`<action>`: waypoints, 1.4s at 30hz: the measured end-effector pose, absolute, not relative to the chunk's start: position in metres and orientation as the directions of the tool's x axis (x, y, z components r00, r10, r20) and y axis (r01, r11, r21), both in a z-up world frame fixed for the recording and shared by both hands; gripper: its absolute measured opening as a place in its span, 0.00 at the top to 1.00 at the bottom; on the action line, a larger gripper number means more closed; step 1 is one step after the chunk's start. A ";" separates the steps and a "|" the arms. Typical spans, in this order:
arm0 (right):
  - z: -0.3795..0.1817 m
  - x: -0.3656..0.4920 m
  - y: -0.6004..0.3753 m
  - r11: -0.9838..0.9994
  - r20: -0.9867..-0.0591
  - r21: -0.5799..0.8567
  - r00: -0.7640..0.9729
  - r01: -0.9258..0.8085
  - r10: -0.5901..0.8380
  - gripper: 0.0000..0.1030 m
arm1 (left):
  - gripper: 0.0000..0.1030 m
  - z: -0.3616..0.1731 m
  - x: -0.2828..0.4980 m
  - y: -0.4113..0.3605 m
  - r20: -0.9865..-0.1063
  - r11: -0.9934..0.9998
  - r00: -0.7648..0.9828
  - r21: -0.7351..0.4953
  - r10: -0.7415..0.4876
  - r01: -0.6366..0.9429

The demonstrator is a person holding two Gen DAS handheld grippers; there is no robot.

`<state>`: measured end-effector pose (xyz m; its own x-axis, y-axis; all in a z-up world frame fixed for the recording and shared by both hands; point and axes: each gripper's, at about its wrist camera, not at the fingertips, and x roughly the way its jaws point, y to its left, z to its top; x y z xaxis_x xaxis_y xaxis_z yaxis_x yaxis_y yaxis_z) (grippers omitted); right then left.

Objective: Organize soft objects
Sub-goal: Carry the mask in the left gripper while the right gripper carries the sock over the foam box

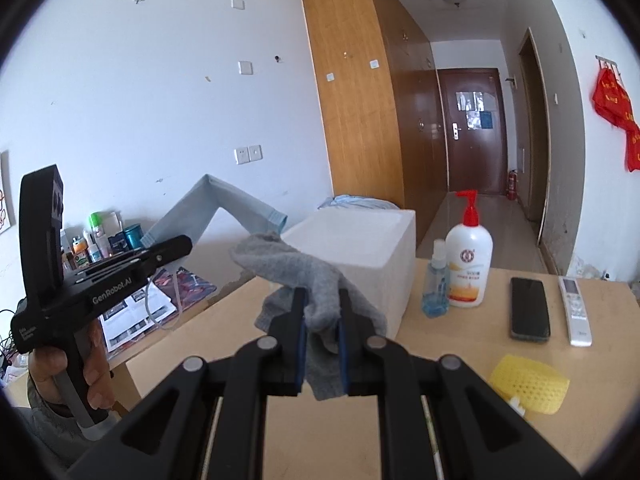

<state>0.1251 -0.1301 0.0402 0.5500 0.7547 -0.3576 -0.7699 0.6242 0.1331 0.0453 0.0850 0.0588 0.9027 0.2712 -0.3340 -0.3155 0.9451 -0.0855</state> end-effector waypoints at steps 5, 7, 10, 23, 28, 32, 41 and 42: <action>0.052 0.142 -0.126 0.632 -0.354 0.134 0.559 -0.763 0.750 0.85 | 0.97 0.068 0.063 0.091 -0.327 0.944 0.905 -0.088 0.274 -0.317; 0.056 0.148 -0.123 0.638 -0.354 0.125 0.566 -0.760 0.744 0.85 | 0.97 0.071 0.071 0.094 -0.325 0.945 0.906 -0.089 0.272 -0.315; 0.061 0.159 -0.118 0.642 -0.359 0.122 0.570 -0.757 0.740 0.85 | 0.97 0.075 0.083 0.096 -0.324 0.947 0.907 -0.083 0.270 -0.311; 0.075 0.193 -0.095 0.655 -0.388 0.096 0.578 -0.750 0.718 0.85 | 0.97 0.079 0.133 0.110 -0.354 0.950 0.898 -0.071 0.261 -0.304; 0.077 0.203 -0.088 0.653 -0.395 0.094 0.574 -0.752 0.717 0.85 | 0.97 0.078 0.153 0.111 -0.367 0.952 0.894 -0.060 0.257 -0.299; 0.078 0.213 -0.080 0.652 -0.405 0.096 0.568 -0.753 0.716 0.85 | 0.97 0.075 0.166 0.112 -0.378 0.953 0.889 -0.051 0.258 -0.298; 0.078 0.234 -0.061 0.634 -0.431 0.068 0.550 -0.771 0.715 0.84 | 0.97 0.068 0.191 0.119 -0.401 0.953 0.878 -0.037 0.261 -0.300; 0.078 0.236 -0.060 0.632 -0.433 0.066 0.549 -0.772 0.715 0.84 | 0.97 0.067 0.194 0.119 -0.404 0.952 0.875 -0.034 0.265 -0.304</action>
